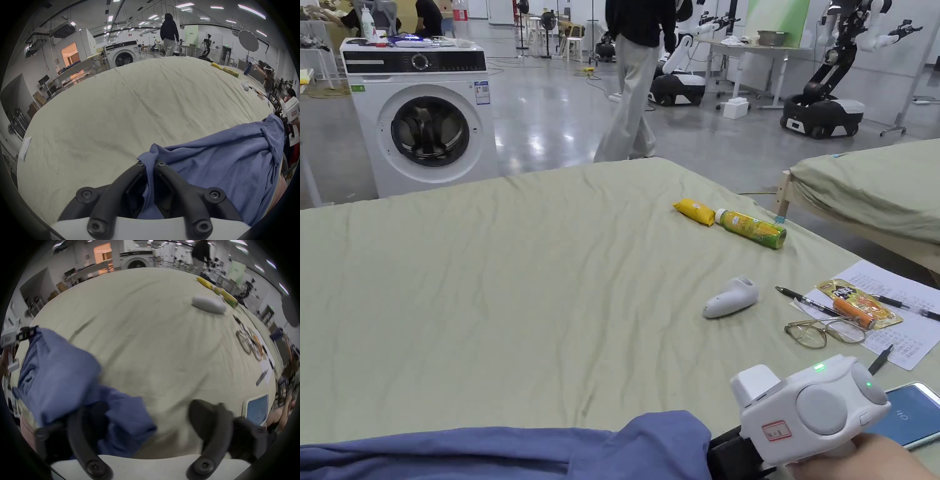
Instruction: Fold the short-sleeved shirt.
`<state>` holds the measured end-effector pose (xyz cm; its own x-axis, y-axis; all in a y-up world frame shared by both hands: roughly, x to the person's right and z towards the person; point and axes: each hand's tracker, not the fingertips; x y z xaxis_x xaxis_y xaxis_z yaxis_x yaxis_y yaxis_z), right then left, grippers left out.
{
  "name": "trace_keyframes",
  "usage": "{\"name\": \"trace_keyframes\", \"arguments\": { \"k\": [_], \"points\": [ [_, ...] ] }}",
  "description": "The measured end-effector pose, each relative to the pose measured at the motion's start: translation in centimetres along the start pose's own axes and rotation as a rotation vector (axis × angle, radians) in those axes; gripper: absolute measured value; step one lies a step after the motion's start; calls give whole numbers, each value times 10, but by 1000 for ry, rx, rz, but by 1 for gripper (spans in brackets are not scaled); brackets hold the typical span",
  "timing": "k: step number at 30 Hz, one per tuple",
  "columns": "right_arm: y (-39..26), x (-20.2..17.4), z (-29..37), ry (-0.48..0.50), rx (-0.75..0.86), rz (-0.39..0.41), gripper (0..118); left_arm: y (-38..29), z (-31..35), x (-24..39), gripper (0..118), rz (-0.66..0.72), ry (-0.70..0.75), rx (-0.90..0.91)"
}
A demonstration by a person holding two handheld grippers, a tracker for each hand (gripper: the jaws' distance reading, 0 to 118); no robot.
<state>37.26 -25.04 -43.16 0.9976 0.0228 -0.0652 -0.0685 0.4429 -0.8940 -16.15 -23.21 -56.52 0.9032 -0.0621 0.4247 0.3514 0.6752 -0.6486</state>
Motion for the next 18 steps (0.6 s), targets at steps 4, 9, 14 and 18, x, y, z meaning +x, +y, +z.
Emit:
{"name": "trace_keyframes", "arguments": {
  "k": [4, 9, 14, 18],
  "points": [
    [-1, -25, 14, 80, 46, 121, 6, -2, 4, -4, 1, 24, 3, 10],
    [-7, -15, 41, 49, 220, 38, 6, 8, 38, -13, 0, 98, 34, 136],
    [4, -1, 121, 84, 480, -77, 6, 26, 129, -12, 0, 162, 33, 407],
    [30, -3, 184, 76, 602, -54, 6, 43, 199, -22, 0, 158, 46, 484]
  ]
}}
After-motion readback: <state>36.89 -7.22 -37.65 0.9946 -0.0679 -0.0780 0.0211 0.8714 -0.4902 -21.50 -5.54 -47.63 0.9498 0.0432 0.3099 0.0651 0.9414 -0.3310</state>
